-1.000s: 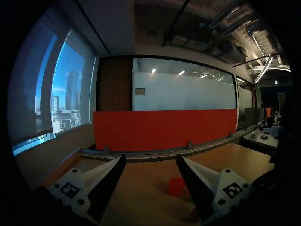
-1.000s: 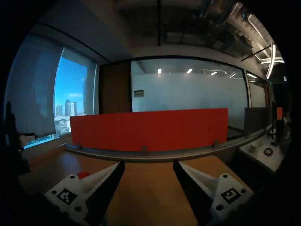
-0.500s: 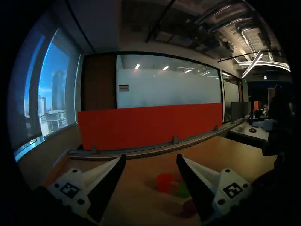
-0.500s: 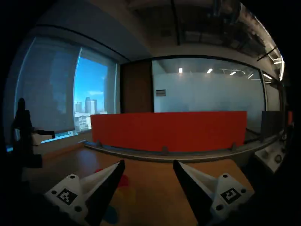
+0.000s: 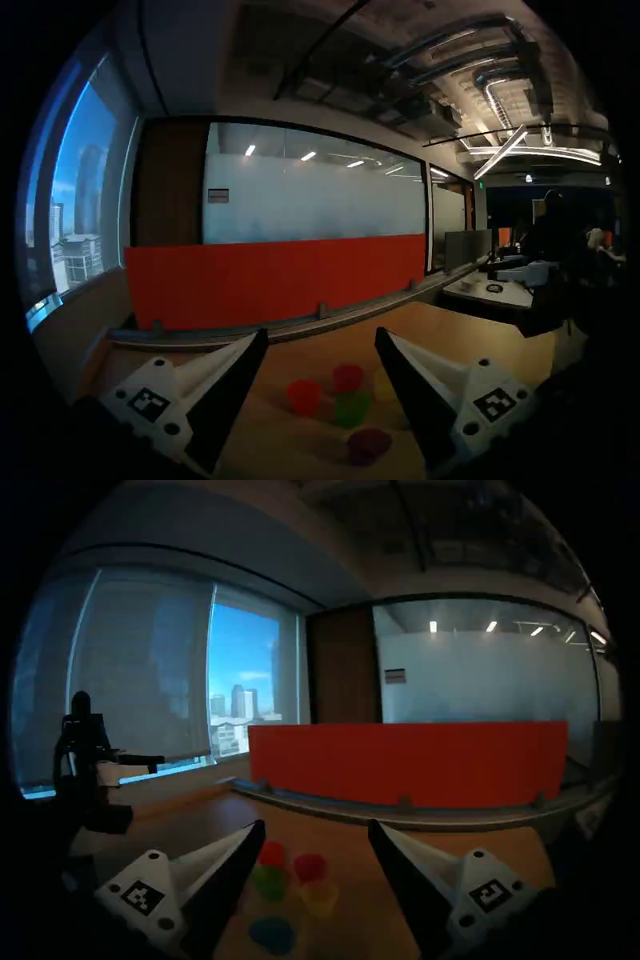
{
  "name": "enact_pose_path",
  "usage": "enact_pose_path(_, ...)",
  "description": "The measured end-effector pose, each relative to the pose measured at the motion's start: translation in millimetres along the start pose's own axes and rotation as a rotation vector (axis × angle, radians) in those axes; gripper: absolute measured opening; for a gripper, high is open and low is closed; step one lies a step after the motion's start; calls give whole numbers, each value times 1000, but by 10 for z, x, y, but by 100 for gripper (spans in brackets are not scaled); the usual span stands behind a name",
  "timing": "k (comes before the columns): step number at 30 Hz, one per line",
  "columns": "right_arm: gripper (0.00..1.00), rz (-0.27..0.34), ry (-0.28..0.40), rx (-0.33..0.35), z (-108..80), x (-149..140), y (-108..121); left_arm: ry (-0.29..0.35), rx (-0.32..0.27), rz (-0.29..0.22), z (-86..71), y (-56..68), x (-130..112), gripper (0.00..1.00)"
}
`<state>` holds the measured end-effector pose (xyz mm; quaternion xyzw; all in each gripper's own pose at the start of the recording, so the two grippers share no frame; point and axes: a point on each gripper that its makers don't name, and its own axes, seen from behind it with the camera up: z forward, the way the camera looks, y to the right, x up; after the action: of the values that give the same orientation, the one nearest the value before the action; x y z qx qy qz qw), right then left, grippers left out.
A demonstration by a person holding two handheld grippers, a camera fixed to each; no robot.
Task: Pour water
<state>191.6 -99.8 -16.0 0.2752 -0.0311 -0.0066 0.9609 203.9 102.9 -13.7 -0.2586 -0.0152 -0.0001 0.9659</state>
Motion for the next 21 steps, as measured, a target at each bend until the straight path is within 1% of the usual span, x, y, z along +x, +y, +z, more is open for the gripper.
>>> enact_pose_path(3, 99, 6, 3, 28, -4, 23, -64, 3, -20, -17, -8, 39, 21, 100)
enact_pose_path(5, 99, 6, -1, 34, -4, 19, -83, 0, -31, -19, -8, 49, 14, 100)
enact_pose_path(11, 99, -12, -33, 58, -20, -24, -162, -27, -58, 8, 2, 97, -56, 99)
enact_pose_path(21, 99, -63, -114, 101, -47, -133, -267, -81, -158, 42, 5, 281, -177, 100)
